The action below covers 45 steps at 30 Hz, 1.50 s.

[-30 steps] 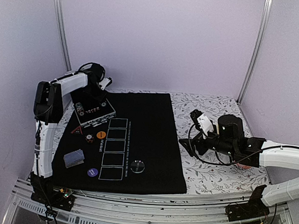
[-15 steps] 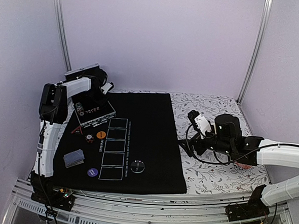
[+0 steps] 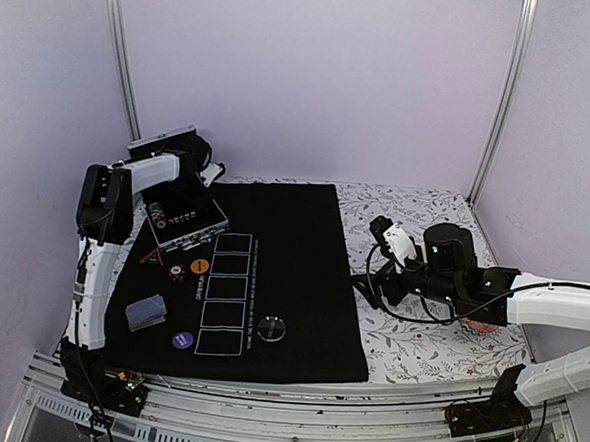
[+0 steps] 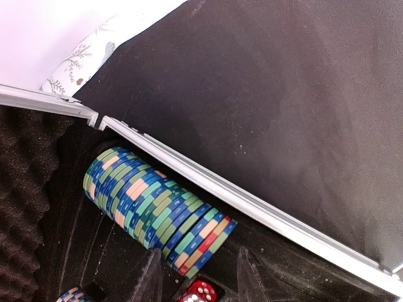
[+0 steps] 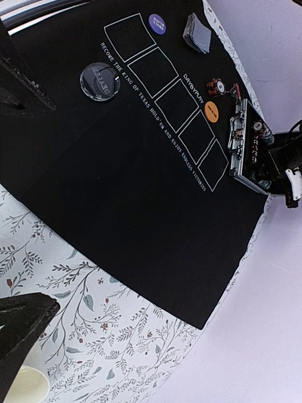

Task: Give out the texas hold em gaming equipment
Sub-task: Pick up the pile of poker chips from the chip case.

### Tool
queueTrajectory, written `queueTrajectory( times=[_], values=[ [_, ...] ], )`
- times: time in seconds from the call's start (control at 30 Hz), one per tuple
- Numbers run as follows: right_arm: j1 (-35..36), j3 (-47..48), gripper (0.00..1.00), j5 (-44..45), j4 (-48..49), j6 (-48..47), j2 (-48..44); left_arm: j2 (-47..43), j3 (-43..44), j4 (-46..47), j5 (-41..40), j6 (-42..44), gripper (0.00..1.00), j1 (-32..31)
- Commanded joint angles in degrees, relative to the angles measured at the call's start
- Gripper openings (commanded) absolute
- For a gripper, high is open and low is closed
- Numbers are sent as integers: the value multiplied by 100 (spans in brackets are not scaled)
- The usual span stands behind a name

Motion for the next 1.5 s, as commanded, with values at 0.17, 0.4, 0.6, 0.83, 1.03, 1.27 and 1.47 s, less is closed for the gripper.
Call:
queueTrajectory(
  times=[0.17, 0.4, 0.6, 0.83, 1.03, 1.27, 1.47],
  values=[
    [17, 138, 99, -135, -90, 59, -5, -266, -641, 139, 50, 145, 39, -28],
    [14, 88, 99, -128, -128, 79, -95, -389, -740, 144, 276, 116, 39, -23],
    [22, 49, 99, -133, -100, 80, -99, -410, -757, 251, 318, 102, 39, -15],
    [19, 62, 99, -141, -108, 46, -54, -381, -463, 402, 120, -11, 56, -16],
    [18, 76, 99, -163, -81, 43, 4, -356, -266, 568, -90, -88, 51, -7],
    [19, 139, 99, -211, -128, 36, 85, -72, -22, 395, -67, -80, 51, 17],
    [20, 167, 99, -228, -155, 35, 112, 169, 70, 208, 90, -101, 50, 39]
  ],
)
